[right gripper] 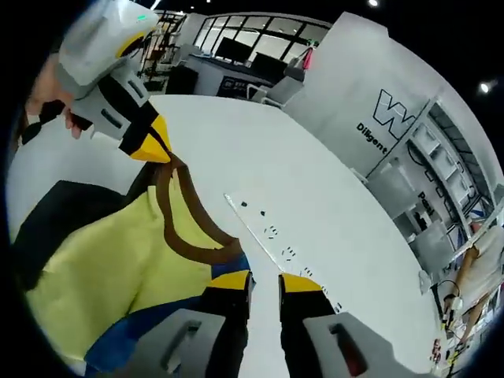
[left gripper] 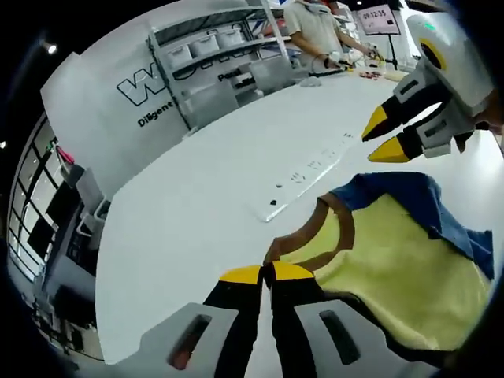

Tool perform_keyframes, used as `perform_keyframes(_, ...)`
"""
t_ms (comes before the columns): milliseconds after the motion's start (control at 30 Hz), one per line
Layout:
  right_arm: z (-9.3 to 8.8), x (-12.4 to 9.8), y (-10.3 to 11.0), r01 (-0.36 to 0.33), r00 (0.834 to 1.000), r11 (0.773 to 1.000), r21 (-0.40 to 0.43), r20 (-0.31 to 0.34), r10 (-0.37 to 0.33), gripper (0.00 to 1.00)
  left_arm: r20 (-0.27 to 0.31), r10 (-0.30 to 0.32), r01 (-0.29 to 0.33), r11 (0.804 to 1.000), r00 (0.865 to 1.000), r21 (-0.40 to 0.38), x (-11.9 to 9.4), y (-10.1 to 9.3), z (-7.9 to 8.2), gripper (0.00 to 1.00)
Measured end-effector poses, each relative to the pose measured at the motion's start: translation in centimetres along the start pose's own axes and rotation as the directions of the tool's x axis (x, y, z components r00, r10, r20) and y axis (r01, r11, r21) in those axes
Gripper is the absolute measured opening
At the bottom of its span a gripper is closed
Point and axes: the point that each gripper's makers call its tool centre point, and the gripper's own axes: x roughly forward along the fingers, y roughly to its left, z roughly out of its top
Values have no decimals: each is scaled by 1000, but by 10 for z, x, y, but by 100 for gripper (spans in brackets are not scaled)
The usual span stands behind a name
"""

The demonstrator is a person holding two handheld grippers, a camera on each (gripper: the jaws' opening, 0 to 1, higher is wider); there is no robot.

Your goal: Fold the garment on the visible template until the final outline fits inside the template.

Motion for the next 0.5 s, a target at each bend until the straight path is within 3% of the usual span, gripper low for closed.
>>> perform_keyframes(100,-1,-2,2,-12,1000,999,35,8,11,6,-6,-1,1,1000,1000,-17,1,-2,-4,9)
perform_keyframes(233,-2,-4,5,-18,1000,999,35,9,18,5,-21,16,-16,1000,1000,-20,-1,2,-9,20)
perform_keyframes(333,0,-9,5,-31,999,999,40,30,29,4,-15,53,-54,997,998,-57,-6,14,-10,22)
perform_keyframes(433,1,-14,4,-34,998,998,61,48,31,5,4,26,-25,994,1000,-110,-13,17,-12,15)
perform_keyframes(500,2,-16,3,-32,998,996,82,59,27,5,-5,3,-4,993,1000,-116,-15,15,-16,15)
